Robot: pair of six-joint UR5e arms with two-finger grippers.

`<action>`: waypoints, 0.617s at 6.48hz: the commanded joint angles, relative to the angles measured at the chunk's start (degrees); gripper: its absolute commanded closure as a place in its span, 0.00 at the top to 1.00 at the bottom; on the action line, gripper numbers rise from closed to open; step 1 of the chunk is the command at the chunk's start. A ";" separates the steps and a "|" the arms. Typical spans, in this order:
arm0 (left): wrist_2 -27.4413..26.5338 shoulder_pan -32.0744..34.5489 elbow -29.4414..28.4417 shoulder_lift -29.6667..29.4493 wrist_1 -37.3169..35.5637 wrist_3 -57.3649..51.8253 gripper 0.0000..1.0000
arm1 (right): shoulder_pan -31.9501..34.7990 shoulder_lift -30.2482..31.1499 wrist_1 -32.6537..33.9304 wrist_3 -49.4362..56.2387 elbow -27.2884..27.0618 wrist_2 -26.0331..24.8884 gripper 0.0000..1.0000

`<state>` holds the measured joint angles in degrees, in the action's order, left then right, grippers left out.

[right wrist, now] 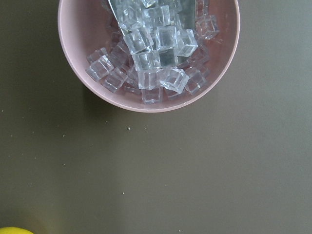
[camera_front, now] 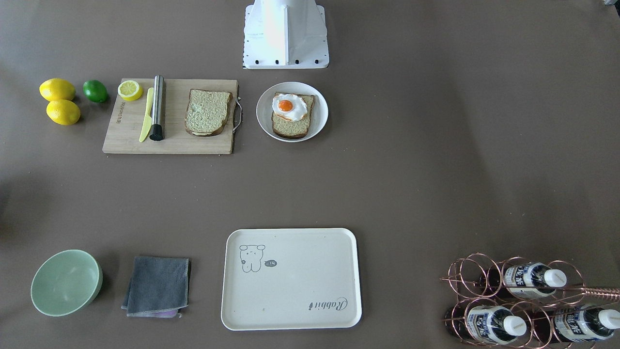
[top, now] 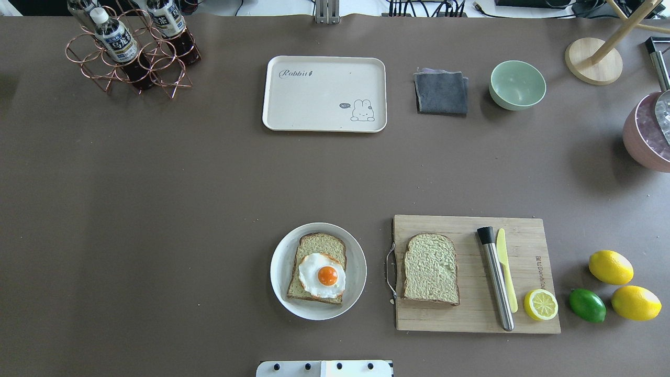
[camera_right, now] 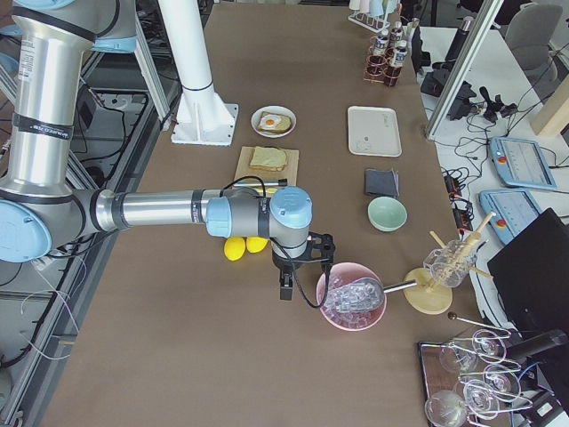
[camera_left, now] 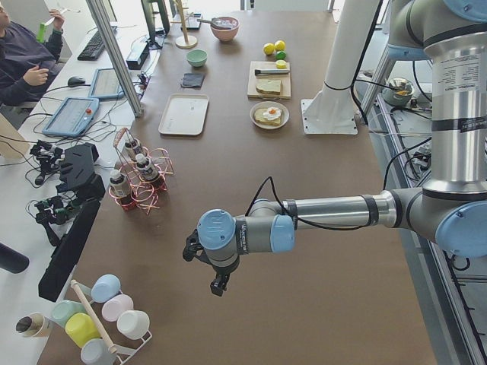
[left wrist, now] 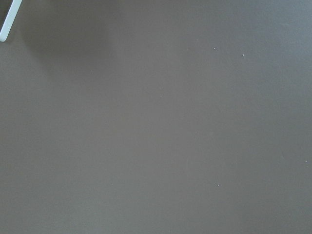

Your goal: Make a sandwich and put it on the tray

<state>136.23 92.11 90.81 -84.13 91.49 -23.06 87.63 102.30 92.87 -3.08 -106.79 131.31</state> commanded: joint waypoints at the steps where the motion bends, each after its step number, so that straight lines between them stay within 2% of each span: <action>1: 0.00 -0.09 0.42 -0.50 0.09 0.11 0.98 | 0.00 0.00 0.03 0.00 0.00 0.00 1.00; 3: 4.11 -2.96 2.87 -0.86 -0.35 2.99 0.98 | 0.00 0.00 0.03 0.00 -0.09 0.00 1.00; 4: 4.04 -5.16 5.24 -0.95 -0.27 8.58 0.98 | 0.00 0.00 -0.06 0.00 0.00 0.00 1.00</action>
<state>139.73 89.06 94.05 -84.98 91.24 -18.79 87.63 102.31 92.86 -3.08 -106.85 131.31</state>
